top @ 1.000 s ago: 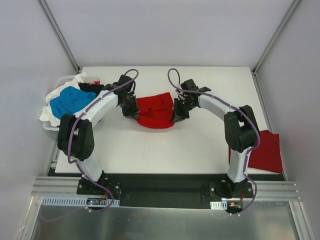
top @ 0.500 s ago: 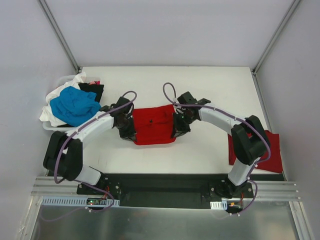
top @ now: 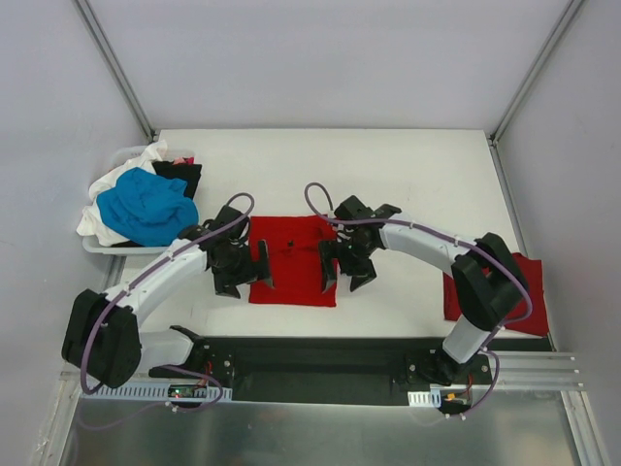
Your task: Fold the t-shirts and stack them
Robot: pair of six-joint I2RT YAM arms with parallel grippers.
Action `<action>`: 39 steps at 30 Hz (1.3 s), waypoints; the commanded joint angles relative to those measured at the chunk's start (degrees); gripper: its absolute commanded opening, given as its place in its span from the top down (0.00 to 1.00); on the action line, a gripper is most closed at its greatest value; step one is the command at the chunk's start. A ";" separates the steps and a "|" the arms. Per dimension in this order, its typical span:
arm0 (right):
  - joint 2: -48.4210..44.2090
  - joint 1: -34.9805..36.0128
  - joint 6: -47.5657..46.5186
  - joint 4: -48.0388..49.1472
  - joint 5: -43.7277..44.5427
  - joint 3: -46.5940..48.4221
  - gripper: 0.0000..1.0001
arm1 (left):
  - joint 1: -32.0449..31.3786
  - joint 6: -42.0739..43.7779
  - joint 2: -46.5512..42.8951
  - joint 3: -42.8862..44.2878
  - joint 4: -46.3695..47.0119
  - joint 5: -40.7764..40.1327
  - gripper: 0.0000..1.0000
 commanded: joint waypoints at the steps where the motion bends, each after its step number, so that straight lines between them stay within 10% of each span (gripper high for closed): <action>1: -5.60 -0.10 -0.58 -3.17 5.37 2.21 0.17 | -1.13 -0.87 -5.03 4.92 -7.26 -4.30 0.01; 17: 10.48 -9.58 -2.86 -4.40 2.31 22.53 0.22 | 4.58 8.36 24.13 28.04 -3.94 -6.34 0.03; 39: 15.85 -12.40 2.32 -0.62 -6.39 25.88 0.22 | 5.55 5.73 31.26 28.76 -2.53 2.02 0.01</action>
